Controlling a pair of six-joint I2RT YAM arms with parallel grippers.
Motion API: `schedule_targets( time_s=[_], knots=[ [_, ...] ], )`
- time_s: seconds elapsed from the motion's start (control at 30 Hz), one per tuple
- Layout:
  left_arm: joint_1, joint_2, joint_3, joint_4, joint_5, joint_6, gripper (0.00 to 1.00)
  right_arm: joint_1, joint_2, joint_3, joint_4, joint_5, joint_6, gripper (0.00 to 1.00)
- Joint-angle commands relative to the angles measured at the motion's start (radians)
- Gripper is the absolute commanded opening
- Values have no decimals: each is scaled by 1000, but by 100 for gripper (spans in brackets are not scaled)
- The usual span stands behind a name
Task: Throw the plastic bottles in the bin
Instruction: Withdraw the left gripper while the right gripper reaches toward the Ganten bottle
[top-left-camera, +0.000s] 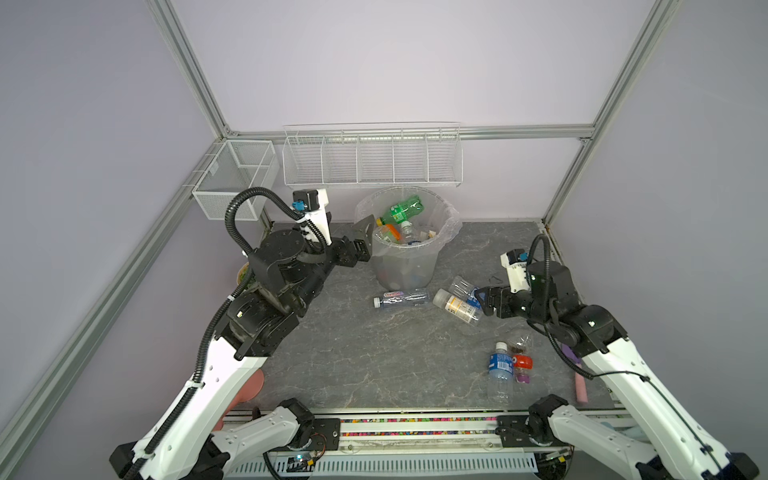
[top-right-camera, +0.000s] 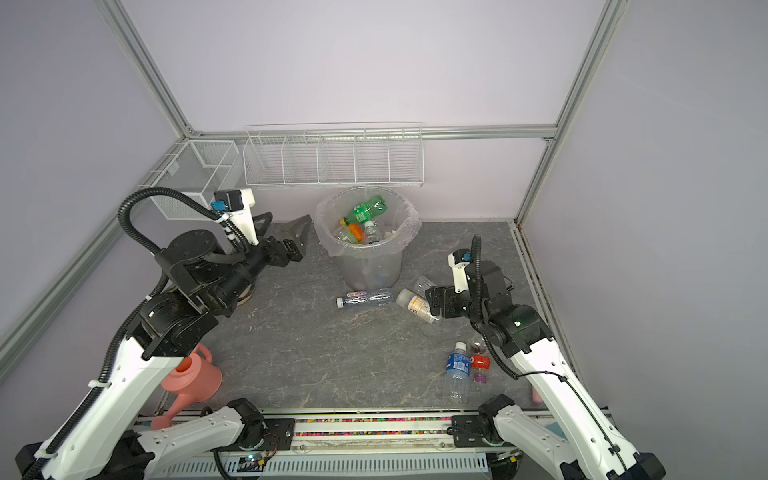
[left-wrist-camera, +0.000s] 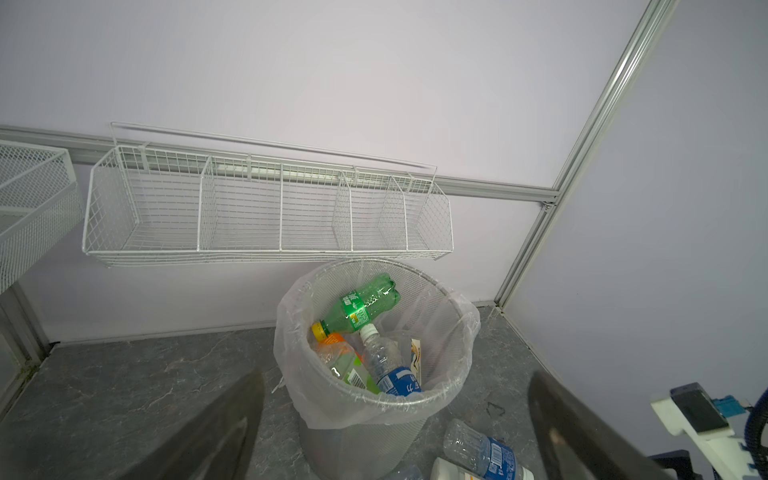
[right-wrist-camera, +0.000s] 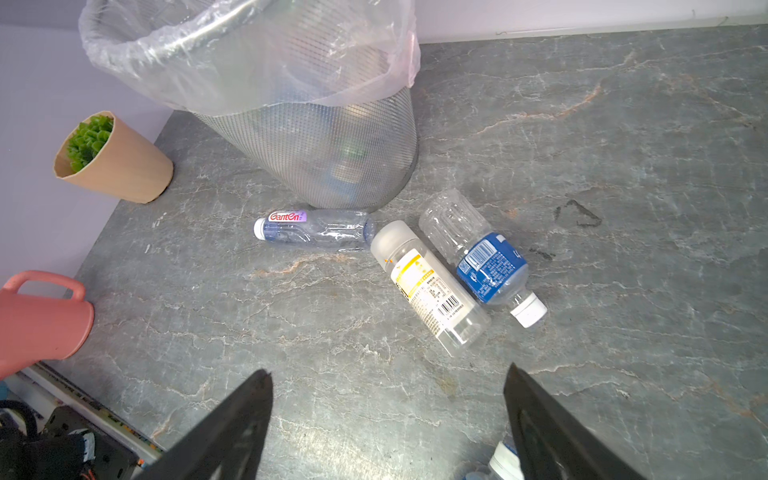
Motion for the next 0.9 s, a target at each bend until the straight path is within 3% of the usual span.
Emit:
schedule_targets(
  time_s=[0.0, 0.4, 0.87],
  knots=[
    [-1, -38, -56, -19, -28, -48, 98, 18, 33, 6, 56, -47, -61, 90],
    [-1, -177, -240, -84, -74, -142, 97, 126, 167, 75, 110, -84, -212, 88],
    [-1, -292, -410, -149, -79, -226, 96, 164, 231, 112, 104, -46, -251, 88]
  ],
)
